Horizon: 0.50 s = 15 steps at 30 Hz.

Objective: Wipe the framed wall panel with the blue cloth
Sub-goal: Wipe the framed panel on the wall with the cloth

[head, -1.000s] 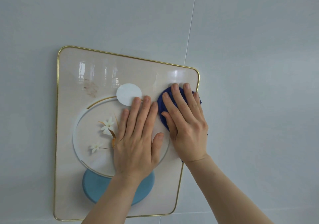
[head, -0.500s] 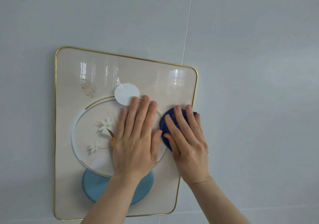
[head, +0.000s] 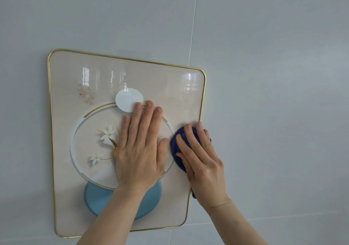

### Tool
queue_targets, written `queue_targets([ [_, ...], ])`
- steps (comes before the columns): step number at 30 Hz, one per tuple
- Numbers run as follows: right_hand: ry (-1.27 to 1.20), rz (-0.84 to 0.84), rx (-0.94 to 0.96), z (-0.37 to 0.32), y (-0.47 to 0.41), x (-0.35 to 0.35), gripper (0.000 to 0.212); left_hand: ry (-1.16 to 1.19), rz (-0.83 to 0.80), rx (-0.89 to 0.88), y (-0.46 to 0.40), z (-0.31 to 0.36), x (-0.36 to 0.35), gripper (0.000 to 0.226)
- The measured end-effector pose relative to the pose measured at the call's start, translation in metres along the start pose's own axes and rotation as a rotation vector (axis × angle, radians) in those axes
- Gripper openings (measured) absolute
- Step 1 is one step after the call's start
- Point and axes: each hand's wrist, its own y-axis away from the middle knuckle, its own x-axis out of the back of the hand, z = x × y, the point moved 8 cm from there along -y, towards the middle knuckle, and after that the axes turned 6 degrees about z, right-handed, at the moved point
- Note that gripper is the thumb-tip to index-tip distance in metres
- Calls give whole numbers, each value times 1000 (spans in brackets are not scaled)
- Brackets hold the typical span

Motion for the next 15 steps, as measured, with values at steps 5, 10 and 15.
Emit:
queue_targets([
  [5, 20, -68, -25, 5, 18, 7, 44, 0, -40, -1, 0, -1, -1, 61],
  [10, 25, -122, -99, 3, 29, 23, 45, 31, -60, 0, 0, -1, 0, 62],
  [15, -5, -123, -376, 14, 35, 46, 48, 102, -132, 6, -1, -4, 5, 63],
])
